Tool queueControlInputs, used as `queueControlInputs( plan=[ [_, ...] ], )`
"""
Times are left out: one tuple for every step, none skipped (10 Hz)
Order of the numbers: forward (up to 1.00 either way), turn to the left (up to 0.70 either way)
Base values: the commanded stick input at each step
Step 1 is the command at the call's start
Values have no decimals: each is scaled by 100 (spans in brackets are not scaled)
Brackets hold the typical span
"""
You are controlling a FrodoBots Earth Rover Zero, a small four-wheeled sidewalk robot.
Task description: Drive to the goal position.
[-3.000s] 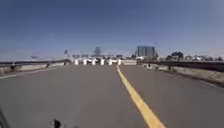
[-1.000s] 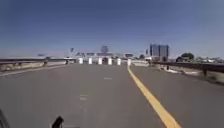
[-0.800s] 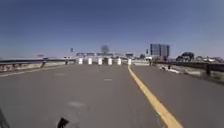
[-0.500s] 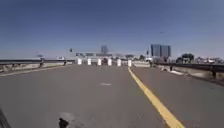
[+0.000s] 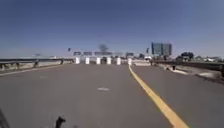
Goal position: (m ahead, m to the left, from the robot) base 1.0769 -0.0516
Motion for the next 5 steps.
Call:
queueControlInputs(
  plan=[
    [100,0],
    [100,0],
    [100,0],
    [100,0],
    [100,0]
  ],
)
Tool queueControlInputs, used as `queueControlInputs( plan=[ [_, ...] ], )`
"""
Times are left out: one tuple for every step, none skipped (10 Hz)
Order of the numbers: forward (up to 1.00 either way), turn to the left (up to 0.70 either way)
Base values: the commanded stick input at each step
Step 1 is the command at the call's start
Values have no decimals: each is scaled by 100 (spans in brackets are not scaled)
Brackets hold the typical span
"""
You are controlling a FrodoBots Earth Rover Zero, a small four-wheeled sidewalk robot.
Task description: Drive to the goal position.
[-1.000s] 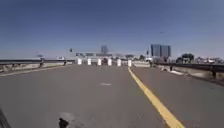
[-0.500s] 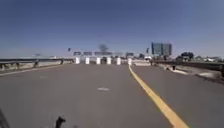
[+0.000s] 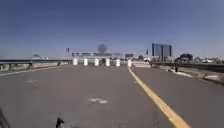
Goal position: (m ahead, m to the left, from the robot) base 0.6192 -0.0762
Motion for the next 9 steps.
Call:
queueControlInputs(
  plan=[
    [100,0],
    [100,0],
    [100,0],
    [100,0],
    [100,0],
    [0,0],
    [0,0],
    [33,0],
    [80,0]
  ],
)
